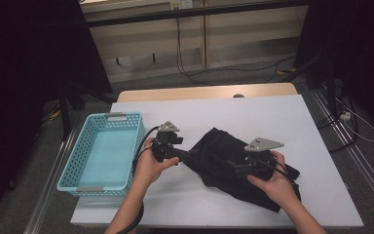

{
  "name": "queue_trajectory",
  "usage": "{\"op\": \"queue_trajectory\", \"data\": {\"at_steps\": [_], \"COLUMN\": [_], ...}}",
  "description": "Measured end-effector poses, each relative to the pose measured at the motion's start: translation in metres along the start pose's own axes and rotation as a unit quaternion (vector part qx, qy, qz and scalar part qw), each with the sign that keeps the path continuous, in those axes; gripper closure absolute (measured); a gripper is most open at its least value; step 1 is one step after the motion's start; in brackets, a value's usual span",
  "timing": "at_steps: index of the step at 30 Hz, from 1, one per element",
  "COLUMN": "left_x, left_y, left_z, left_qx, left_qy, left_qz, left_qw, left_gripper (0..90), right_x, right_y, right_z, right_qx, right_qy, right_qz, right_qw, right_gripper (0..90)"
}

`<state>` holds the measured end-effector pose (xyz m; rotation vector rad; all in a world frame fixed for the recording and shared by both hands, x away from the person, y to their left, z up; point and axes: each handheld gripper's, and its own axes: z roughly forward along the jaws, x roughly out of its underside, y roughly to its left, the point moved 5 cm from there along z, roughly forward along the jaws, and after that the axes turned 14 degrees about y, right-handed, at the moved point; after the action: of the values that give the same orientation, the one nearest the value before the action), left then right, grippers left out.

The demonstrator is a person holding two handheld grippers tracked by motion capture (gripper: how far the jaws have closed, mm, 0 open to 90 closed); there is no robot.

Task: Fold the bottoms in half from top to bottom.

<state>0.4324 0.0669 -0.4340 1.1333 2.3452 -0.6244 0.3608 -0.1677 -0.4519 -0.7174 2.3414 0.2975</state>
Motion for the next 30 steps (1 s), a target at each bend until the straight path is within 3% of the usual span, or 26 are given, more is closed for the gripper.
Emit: {"op": "queue_trajectory", "data": {"at_steps": [3, 5, 9, 13, 15, 19, 21, 24, 26, 28, 30], "left_x": [0.001, 0.002, 0.003, 0.003, 0.003, 0.003, 0.004, 0.003, 0.002, 0.002, 0.002], "left_y": [0.002, 0.004, 0.007, 0.008, 0.009, 0.010, 0.010, 0.010, 0.010, 0.010, 0.010], "left_z": [-0.001, -0.003, -0.005, -0.005, -0.006, -0.006, -0.007, -0.008, -0.010, -0.010, -0.010], "left_qx": [-0.004, -0.005, -0.006, -0.008, -0.008, -0.008, -0.008, -0.010, -0.009, -0.009, -0.009], "left_qy": [-0.001, -0.002, -0.005, -0.007, -0.008, -0.007, -0.005, -0.007, -0.012, -0.011, -0.009], "left_qz": [-0.002, -0.006, -0.011, -0.016, -0.016, -0.017, -0.017, -0.016, -0.017, -0.016, -0.016], "left_qw": [1.0000, 1.0000, 0.9999, 0.9998, 0.9998, 0.9998, 0.9998, 0.9998, 0.9997, 0.9998, 0.9998], "left_gripper": [17.5, 17.5, 17.5, 17.7, 17.7, 17.7, 17.7, 17.9, 17.9, 18.0, 18.0], "right_x": [-0.008, -0.012, -0.020, -0.030, -0.034, -0.039, -0.039, -0.035, -0.031, -0.026, -0.019], "right_y": [-0.005, -0.005, -0.004, 0.002, 0.005, 0.010, 0.010, 0.005, -0.003, -0.013, -0.022], "right_z": [0.008, 0.015, 0.022, 0.027, 0.032, 0.043, 0.048, 0.047, 0.042, 0.036, 0.030], "right_qx": [0.013, 0.007, 0.011, -0.002, -0.015, -0.001, 0.002, 0.026, 0.026, 0.025, 0.022], "right_qy": [0.003, 0.004, 0.004, 0.000, 0.002, 0.009, 0.014, 0.025, 0.018, 0.014, 0.017], "right_qz": [0.004, 0.012, 0.006, 0.005, 0.016, 0.011, 0.018, 0.007, 0.021, 0.028, 0.039], "right_qw": [0.9999, 0.9999, 0.9999, 1.0000, 0.9998, 0.9999, 0.9997, 0.9993, 0.9993, 0.9992, 0.9989], "right_gripper": [36.0, 41.2, 42.5, 36.1, 31.3, 28.4, 36.1, 60.7, 73.0, 79.6, 80.4]}}
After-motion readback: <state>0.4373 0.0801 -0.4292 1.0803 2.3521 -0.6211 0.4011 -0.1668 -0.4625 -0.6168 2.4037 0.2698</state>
